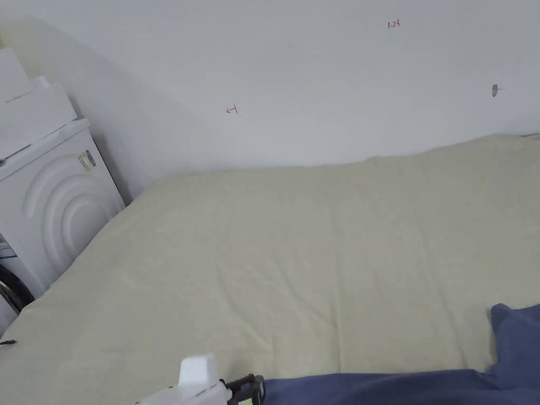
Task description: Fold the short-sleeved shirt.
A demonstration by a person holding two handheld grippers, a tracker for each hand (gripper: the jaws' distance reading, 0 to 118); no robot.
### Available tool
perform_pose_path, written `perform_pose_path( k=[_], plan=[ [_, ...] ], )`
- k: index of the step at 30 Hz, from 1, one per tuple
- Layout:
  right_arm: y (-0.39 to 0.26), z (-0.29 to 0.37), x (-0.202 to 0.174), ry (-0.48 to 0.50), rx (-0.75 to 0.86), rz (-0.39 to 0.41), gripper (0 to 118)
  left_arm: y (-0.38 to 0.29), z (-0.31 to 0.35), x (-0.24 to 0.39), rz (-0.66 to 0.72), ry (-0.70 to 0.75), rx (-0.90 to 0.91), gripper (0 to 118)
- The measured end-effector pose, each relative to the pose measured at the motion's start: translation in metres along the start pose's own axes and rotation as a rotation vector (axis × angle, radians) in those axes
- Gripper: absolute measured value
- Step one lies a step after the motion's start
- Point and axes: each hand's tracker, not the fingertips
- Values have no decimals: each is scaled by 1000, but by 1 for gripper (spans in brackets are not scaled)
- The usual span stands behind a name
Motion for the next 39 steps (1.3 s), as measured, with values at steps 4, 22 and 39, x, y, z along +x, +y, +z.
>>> perform_pose_path(
  k=[4, 22, 39],
  plan=[
    [-5, -2, 11, -33, -22, -15, 3, 11, -57, -13, 70, 40, -124, 70],
    [47, -49, 53, -178, -29, 116, 76, -23, -69, 35, -276, 152, -97, 7],
    [117, -252, 126, -173, -421, 72, 23, -25, -79, 28, -222, 118, -145, 6]
  ],
)
